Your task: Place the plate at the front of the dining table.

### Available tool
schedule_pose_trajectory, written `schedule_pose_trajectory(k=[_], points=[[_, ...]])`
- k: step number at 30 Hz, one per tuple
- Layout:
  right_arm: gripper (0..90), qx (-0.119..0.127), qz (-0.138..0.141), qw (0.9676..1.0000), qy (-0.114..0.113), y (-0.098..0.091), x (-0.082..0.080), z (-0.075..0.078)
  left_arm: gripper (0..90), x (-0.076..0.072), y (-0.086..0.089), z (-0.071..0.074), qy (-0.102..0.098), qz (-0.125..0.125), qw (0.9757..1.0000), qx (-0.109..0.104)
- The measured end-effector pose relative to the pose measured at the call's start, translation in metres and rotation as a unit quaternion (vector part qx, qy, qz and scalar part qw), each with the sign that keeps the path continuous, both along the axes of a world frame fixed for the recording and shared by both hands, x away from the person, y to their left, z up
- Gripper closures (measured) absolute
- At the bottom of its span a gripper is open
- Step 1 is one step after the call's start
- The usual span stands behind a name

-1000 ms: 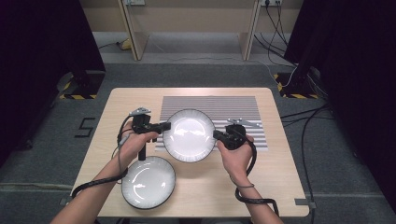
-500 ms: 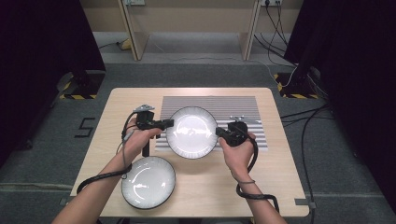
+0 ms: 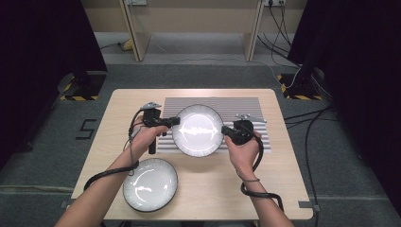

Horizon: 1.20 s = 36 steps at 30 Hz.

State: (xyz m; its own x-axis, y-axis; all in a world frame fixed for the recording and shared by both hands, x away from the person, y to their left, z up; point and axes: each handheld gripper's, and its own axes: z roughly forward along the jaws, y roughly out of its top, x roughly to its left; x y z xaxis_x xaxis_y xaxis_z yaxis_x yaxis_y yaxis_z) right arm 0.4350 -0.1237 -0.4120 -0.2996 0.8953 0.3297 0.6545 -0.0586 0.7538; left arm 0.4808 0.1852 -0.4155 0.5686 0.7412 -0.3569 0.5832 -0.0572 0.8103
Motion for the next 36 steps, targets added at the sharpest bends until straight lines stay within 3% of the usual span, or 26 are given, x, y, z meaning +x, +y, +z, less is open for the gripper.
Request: schedule_pose_trajectory(k=[36], points=[[87.6, 0.01, -0.023, 0.9997, -0.004, -0.015, 0.028, -0.004, 84.5, 0.036, -0.019, 0.002, 0.004, -0.001, 1.0, 0.007]])
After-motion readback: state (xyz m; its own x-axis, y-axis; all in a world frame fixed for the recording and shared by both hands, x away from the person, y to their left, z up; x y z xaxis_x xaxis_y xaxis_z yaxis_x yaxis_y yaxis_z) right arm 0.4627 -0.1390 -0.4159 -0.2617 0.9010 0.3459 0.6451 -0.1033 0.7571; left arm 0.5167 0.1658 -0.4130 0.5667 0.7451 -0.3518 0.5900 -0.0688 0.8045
